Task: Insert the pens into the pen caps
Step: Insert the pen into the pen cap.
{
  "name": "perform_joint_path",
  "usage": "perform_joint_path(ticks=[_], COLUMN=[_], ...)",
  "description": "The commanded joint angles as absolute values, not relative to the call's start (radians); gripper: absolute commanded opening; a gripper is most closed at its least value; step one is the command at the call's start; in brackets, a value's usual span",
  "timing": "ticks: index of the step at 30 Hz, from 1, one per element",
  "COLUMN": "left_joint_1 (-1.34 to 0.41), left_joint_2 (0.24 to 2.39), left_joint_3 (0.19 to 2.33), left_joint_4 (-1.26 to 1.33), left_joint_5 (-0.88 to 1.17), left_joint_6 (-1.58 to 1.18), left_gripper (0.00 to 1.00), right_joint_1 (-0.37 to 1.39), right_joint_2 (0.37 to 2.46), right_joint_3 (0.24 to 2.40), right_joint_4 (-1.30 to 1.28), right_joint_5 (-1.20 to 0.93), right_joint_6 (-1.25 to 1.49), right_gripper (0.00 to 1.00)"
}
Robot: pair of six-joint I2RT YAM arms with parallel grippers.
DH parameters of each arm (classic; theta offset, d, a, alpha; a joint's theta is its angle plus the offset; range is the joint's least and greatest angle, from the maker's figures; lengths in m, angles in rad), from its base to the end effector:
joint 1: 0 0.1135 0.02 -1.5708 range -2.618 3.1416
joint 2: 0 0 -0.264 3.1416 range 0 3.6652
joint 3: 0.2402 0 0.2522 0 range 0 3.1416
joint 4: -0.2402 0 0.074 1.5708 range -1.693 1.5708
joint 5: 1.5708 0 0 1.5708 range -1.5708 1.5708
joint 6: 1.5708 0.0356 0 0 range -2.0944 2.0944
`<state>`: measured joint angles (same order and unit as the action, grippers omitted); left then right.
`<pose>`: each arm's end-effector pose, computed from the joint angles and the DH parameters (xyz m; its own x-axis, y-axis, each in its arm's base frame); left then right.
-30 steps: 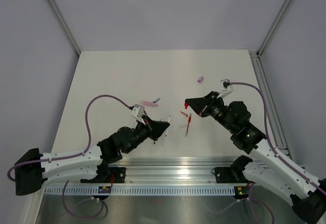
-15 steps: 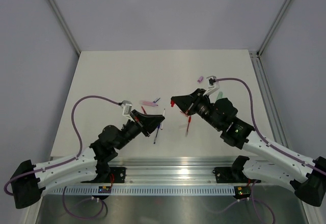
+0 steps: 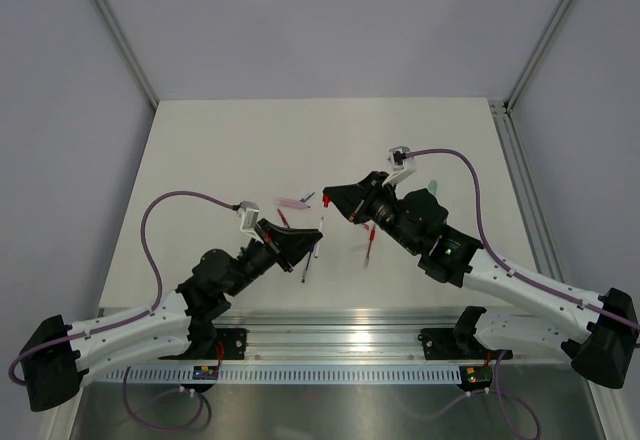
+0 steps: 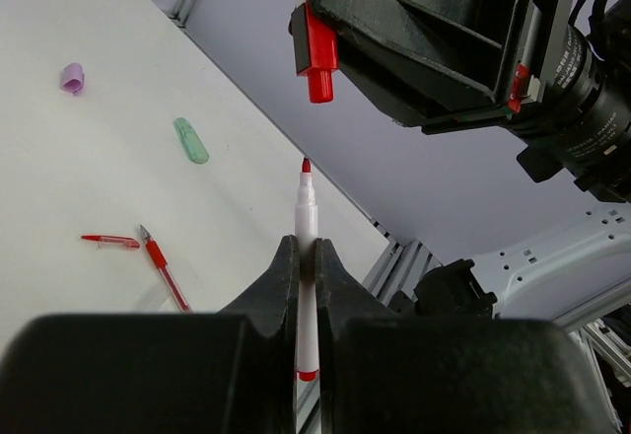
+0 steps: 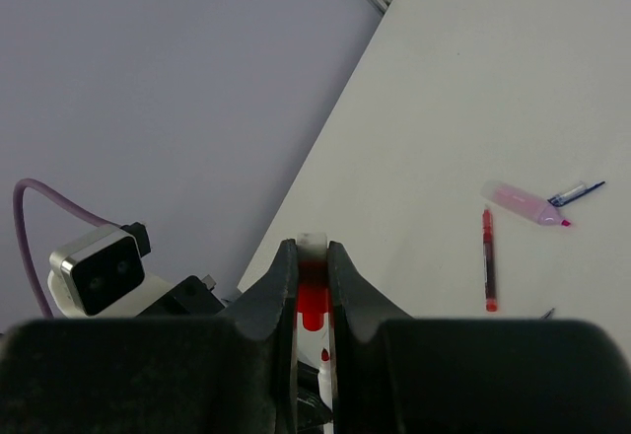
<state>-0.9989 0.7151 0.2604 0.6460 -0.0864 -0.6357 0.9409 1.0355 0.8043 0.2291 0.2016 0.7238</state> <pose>0.0971 -0.1451 0.2537 -0.3874 -0.4911 -0.7802 0.6983 0.3963 -0.5961 0.1509 0.1949 0.3426 -0.4471 0.4881 -0.7496 -0.5040 0.5548 0.6619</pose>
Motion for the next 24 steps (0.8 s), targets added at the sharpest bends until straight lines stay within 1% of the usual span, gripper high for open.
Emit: perform_joint_path(ticks=[1, 14, 24], left_joint_1=[-0.992, -0.986, -0.982], left_joint_2=[0.712, 0.716, 0.698], left_joint_3=[0.256, 0.255, 0.250], left_joint_4=[0.733, 0.735, 0.719], left_joint_5=[-0.095, -0.112, -0.136], left_joint_6=[-0.617, -0.618, -0.615], left_gripper=[0.00, 0.00, 0.00], right_joint_1=[0.953, 0.966, 0.991], right_joint_2=[1.029, 1.058, 1.066], right_joint_3=[0.836, 0.815, 0.802], right_joint_4=[0.273, 0.275, 0.272], right_joint_5=[0.241, 0.212, 0.230], right_joint_6=[0.696, 0.716, 0.719], right_gripper=[0.00, 0.00, 0.00])
